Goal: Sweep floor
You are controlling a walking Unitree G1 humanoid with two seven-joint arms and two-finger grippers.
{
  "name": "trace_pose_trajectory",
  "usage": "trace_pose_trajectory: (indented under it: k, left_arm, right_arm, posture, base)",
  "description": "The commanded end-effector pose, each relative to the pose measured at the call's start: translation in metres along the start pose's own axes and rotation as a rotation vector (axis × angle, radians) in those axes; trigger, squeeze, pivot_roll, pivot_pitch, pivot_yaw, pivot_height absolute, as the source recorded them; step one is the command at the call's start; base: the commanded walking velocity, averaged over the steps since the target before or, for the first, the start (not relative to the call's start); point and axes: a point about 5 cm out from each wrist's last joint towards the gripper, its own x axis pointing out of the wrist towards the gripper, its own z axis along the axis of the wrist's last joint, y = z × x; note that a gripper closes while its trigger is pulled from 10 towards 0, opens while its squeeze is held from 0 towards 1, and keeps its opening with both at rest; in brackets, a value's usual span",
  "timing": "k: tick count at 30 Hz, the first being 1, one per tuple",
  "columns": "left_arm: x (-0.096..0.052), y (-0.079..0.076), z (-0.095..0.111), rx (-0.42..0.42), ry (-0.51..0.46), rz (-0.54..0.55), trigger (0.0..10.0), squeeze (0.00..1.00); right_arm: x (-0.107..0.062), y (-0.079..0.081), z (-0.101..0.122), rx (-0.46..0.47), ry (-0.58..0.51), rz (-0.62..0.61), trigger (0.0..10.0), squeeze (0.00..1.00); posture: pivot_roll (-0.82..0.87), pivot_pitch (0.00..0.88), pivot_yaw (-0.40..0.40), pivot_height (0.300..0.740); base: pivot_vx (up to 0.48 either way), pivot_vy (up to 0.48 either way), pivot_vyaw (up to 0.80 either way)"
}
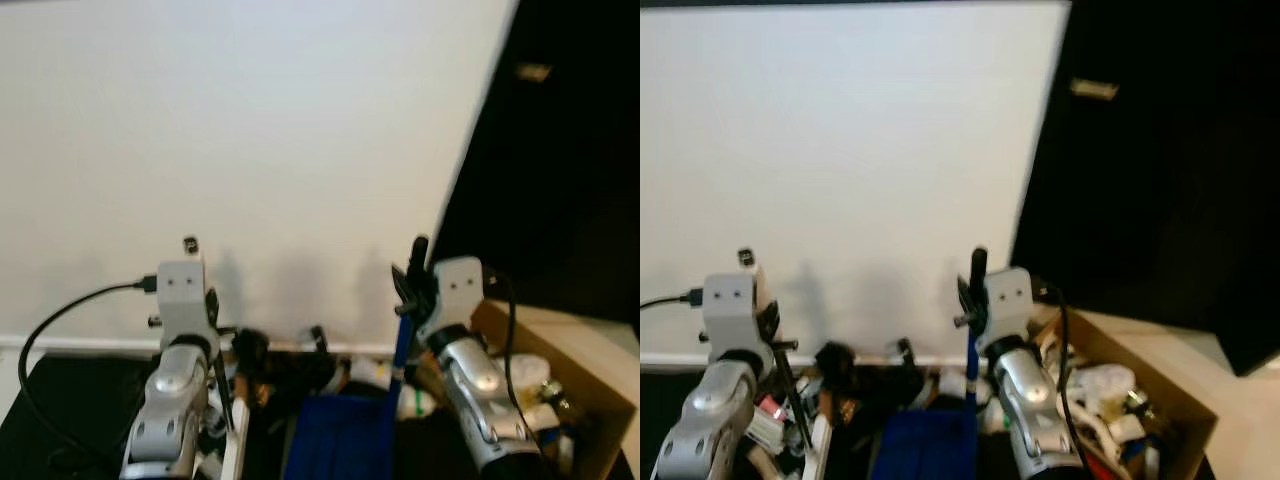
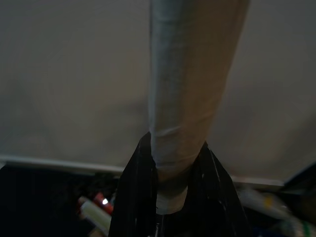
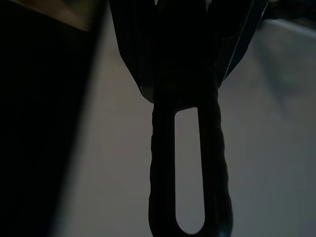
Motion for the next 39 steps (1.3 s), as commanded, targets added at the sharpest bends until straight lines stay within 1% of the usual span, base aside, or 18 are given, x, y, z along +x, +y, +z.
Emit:
trace_pose_trajectory:
  k: [1, 4, 7, 8, 9, 10, 11, 12, 14, 18, 22, 23, 26, 29, 31, 34, 35, 39]
  left_arm:
    - [-0.001, 0.006, 0.000, 0.020, -0.004, 0.023, 10.0, 0.00]
    - [-0.001, 0.006, 0.000, 0.023, -0.002, 0.023, 10.0, 0.00]
    - [-0.001, 0.006, 0.000, 0.024, -0.002, 0.023, 10.0, 0.00]
    - [-0.001, 0.006, 0.000, 0.023, -0.002, 0.023, 10.0, 0.00]
    - [-0.001, 0.006, 0.000, 0.023, -0.002, 0.023, 10.0, 0.00]
    - [-0.001, 0.006, 0.000, 0.023, -0.002, 0.022, 10.0, 0.00]
    - [-0.002, 0.007, 0.000, 0.022, -0.005, 0.021, 10.0, 0.00]
    - [-0.002, 0.007, 0.000, 0.022, -0.005, 0.021, 10.0, 0.00]
    - [-0.002, 0.007, 0.001, 0.020, -0.013, 0.013, 10.0, 0.00]
    - [-0.002, 0.009, 0.004, 0.022, -0.029, 0.001, 10.0, 0.00]
    - [0.002, 0.012, 0.010, 0.018, -0.056, -0.012, 10.0, 0.00]
    - [0.008, 0.012, 0.017, 0.006, -0.085, -0.024, 10.0, 0.00]
    - [0.011, 0.012, 0.020, 0.001, -0.097, -0.030, 10.0, 0.00]
    - [0.019, 0.011, 0.028, -0.031, -0.123, -0.037, 10.0, 0.00]
    - [0.022, 0.009, 0.032, -0.036, -0.130, -0.055, 10.0, 0.00]
    - [0.023, 0.007, 0.035, -0.035, -0.138, -0.073, 10.0, 0.00]
    - [0.023, 0.007, 0.035, -0.035, -0.138, -0.073, 10.0, 0.00]
    - [0.021, 0.007, 0.034, -0.035, -0.136, -0.077, 10.0, 0.00]
  right_arm:
    - [0.000, 0.005, 0.001, 0.018, -0.010, 0.008, 10.0, 0.00]
    - [0.000, 0.005, 0.001, 0.016, -0.009, 0.007, 10.0, 0.00]
    - [-0.001, 0.002, 0.000, -0.017, -0.007, 0.010, 10.0, 0.00]
    - [-0.002, -0.004, -0.001, -0.064, 0.002, 0.004, 10.0, 0.00]
    - [-0.002, -0.004, -0.001, -0.064, 0.002, 0.004, 10.0, 0.00]
    - [-0.003, -0.009, -0.002, -0.076, 0.008, -0.009, 10.0, 0.00]
    - [-0.004, -0.014, -0.003, -0.114, 0.013, -0.013, 10.0, 0.00]
    - [-0.004, -0.014, -0.003, -0.114, 0.013, -0.013, 10.0, 0.00]
    - [-0.006, -0.024, -0.006, -0.171, 0.026, -0.029, 10.0, 0.00]
    - [-0.006, -0.028, -0.007, -0.211, 0.034, -0.028, 10.0, 0.00]
    - [-0.005, -0.032, -0.008, -0.216, 0.046, -0.034, 10.0, 0.00]
    - [-0.007, -0.035, -0.014, -0.245, 0.077, -0.027, 10.0, 0.00]
    - [-0.007, -0.035, -0.017, -0.266, 0.089, -0.020, 10.0, 0.00]
    - [-0.002, -0.037, -0.013, -0.316, 0.078, -0.024, 10.0, 0.00]
    - [0.000, -0.042, -0.010, -0.351, 0.075, -0.042, 10.0, 0.00]
    - [-0.002, -0.051, -0.011, -0.376, 0.097, -0.070, 10.0, 0.00]
    - [-0.002, -0.051, -0.011, -0.376, 0.097, -0.070, 10.0, 0.00]
    - [-0.011, -0.063, -0.008, -0.388, 0.096, -0.112, 10.0, 0.00]
  posture:
    - [0.07, 0.142, 0.037, 0.740]
    - [0.07, 0.143, 0.038, 0.740]
    - [0.07, 0.145, 0.039, 0.740]
    - [0.07, 0.145, 0.039, 0.740]
    - [0.07, 0.145, 0.039, 0.740]
    - [0.07, 0.145, 0.039, 0.740]
    - [0.07, 0.150, 0.040, 0.740]
    - [0.07, 0.150, 0.040, 0.740]
    - [0.08, 0.168, 0.047, 0.740]
    - [0.08, 0.185, 0.051, 0.740]
    - [0.10, 0.219, 0.059, 0.740]
    - [0.11, 0.237, 0.062, 0.740]
    - [0.11, 0.241, 0.062, 0.740]
    - [0.11, 0.271, 0.068, 0.740]
    - [0.11, 0.275, 0.070, 0.740]
    - [0.11, 0.282, 0.071, 0.740]
    - [0.11, 0.282, 0.071, 0.740]
    - [0.11, 0.286, 0.070, 0.740]
  base:
    - [0.000, 0.000, 0.00]
    - [0.000, 0.000, 0.00]
    - [0.000, 0.000, 0.00]
    - [0.000, 0.000, 0.00]
    - [0.000, 0.000, 0.00]
    - [0.000, 0.000, 0.00]
    - [0.000, 0.000, 0.00]
    - [0.000, 0.000, 0.00]
    - [0.000, 0.000, 0.00]
    - [0.000, 0.000, 0.00]
    - [0.000, 0.000, 0.00]
    - [0.000, 0.000, 0.00]
    - [0.000, 0.000, 0.00]
    - [0.000, 0.000, 0.00]
    - [0.000, 0.000, 0.00]
    - [0.000, 0.000, 0.00]
    - [0.000, 0.000, 0.00]
    - [0.000, 0.000, 0.00]
